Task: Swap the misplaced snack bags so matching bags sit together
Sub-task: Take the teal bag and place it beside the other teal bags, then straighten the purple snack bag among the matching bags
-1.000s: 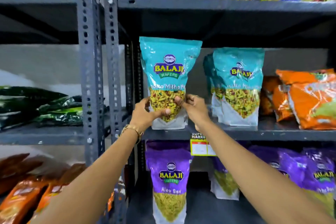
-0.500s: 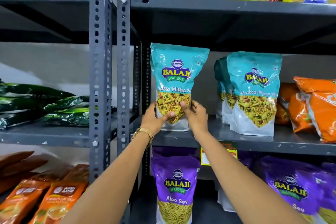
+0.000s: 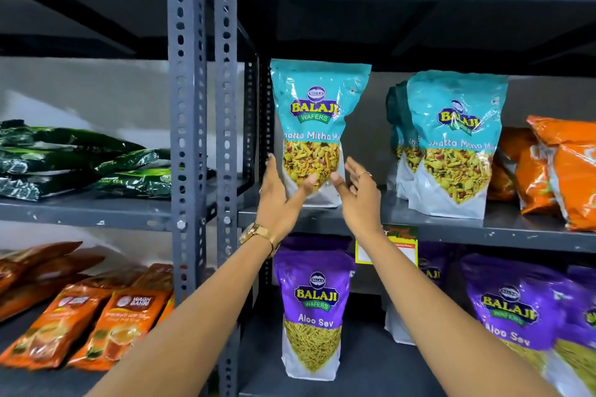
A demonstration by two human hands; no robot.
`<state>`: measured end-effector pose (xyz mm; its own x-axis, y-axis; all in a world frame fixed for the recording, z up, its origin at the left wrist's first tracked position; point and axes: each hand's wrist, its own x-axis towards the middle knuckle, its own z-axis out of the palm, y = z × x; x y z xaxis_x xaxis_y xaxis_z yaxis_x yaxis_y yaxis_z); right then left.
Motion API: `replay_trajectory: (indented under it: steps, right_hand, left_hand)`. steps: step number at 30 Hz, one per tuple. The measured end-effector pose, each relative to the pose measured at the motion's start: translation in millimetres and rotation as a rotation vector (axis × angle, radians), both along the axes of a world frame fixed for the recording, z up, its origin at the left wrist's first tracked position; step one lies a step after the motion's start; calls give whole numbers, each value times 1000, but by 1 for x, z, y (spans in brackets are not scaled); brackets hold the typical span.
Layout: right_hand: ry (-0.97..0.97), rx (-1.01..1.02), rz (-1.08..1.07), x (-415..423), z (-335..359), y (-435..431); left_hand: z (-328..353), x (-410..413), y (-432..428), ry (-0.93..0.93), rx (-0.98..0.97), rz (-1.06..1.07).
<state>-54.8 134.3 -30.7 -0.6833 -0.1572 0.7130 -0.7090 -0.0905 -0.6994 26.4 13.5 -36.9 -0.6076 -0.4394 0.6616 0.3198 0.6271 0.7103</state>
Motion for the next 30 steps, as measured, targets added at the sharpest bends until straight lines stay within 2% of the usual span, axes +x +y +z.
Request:
replay_trajectory:
  steps: [2,7,12,16,20,22,25,30]
  right_hand:
    - [77,6,20,13,-10,11]
    - [178,65,-25,42,-49,45]
    - [75,9,-84,52,-113,95]
    - [-117,-133,-171,40,-176,153]
    - [-300,-259,-353,11,-241,220]
    - [-382,-282,-433,-12,-272,253]
    - [-527,-215,-507,-52,-313,295]
    - [-682,-14,-494,-109,-346,329]
  left_hand:
    - [-18,8,9,64,-36,5]
    - [-68,21,50,218,-320,44]
    - [-114,24,106,206,-345,-32]
    - [-165,15,150,174,-259,-94]
    - [-227,-13,195,-19,-24,-200]
    - [-254,-39,220,-123,32,-256]
    - [-281,-87,256,-254,116,-324]
    - [-295,-180,304,-508,337,-444]
